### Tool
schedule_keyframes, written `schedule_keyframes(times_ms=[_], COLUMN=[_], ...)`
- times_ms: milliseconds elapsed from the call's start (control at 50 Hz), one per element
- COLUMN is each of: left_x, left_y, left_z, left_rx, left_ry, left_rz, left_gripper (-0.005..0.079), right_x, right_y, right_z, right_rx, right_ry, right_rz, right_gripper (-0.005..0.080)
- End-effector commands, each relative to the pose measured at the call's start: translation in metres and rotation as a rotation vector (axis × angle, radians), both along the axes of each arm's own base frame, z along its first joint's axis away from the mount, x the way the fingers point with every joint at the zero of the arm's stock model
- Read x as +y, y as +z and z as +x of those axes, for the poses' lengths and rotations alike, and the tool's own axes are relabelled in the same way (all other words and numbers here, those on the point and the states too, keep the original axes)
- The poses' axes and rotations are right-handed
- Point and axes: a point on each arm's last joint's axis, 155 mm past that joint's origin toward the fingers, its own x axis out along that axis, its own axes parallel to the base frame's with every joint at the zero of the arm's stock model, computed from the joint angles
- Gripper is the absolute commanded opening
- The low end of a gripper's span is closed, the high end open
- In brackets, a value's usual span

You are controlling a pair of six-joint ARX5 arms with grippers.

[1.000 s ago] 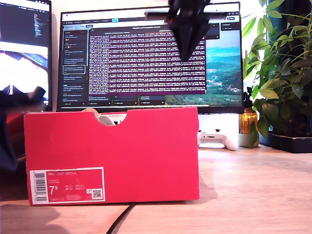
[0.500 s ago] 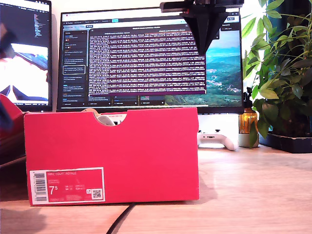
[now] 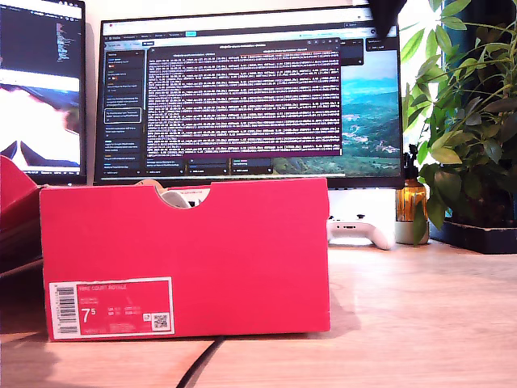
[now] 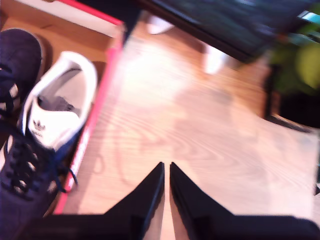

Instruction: Pack the blue shoes by picking the first shoe and placing it inside the red shoebox, left side, then picking and rotating the second shoe and placing it in the shoebox

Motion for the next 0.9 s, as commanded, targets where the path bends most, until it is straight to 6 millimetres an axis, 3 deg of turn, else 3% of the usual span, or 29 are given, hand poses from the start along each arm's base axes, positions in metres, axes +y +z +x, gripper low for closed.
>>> schedule_keyframes(times_ms=[0, 120, 380, 580, 880], left_x=[0.003, 0.003, 0.002, 0.013, 0.035], left_y=[0.0, 0.013, 0.036, 0.041, 0.045], left_z=[0.004, 0.011, 0.03, 0.044, 0.059], left_rx=[-0.023, -0.077, -0.147, -0.161, -0.171], left_ry=[0.003, 0.005, -0.023, -0.032, -0.001], left_rz=[0.023, 0.026, -0.008, -0.008, -0.05], left_gripper=[-0.0019, -0.0019, -0.0019, -0.0019, -0.0019], right_x=[-0.015, -0.03, -0.04, -0.044, -0.051], right_y=[-0.008, -0.008, -0.009, -0.03, -0.078], right_z=[-0.005, -0.018, -0.035, -0.042, -0.051], right_rx=[-0.004, -0.051, -0.162, -0.216, -0.266], right_ry=[-0.031, -0.039, 0.006, 0.025, 0.041], right_rz=[-0.001, 0.018, 0.036, 0.044, 0.061], right_gripper=[-0.0011, -0.0011, -0.0011, -0.0011, -0.0011])
